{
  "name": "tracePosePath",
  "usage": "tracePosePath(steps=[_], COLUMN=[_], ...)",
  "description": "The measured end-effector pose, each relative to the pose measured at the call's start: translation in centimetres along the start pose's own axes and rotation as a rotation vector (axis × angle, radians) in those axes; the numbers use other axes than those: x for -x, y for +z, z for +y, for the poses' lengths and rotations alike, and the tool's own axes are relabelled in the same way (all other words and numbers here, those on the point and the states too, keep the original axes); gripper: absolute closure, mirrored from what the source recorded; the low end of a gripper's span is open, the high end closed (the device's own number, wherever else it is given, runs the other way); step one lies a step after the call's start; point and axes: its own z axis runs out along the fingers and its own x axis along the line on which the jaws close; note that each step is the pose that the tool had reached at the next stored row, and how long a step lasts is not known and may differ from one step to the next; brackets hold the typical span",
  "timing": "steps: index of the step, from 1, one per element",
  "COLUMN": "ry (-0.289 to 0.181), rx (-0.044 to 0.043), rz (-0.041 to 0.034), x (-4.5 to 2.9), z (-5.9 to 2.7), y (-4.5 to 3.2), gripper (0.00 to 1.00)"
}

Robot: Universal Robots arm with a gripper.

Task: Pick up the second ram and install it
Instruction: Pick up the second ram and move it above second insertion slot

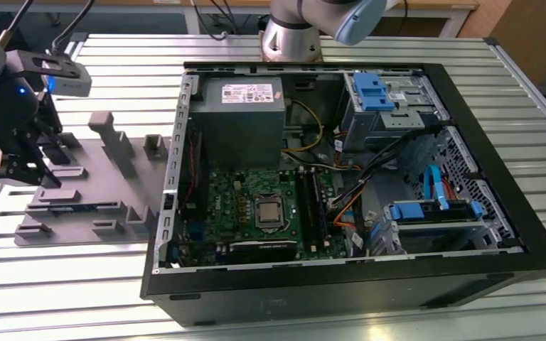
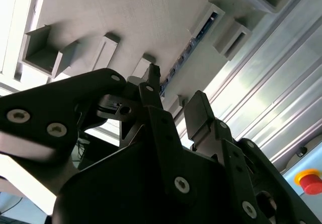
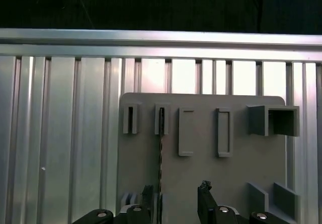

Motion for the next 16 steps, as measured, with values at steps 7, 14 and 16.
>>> tracePosePath(steps=[7, 14, 16], ry=[0.000, 0.000, 0.000], rx=[0.0001, 0.0004, 0.0002], rz=[0.0001, 0.0003, 0.0001], x=[-0.20, -0.33, -0.33], z=[-0.02, -0.03, -0.03], y=[0.99, 1.47, 1.49], gripper=[0.53, 0.53, 0.53])
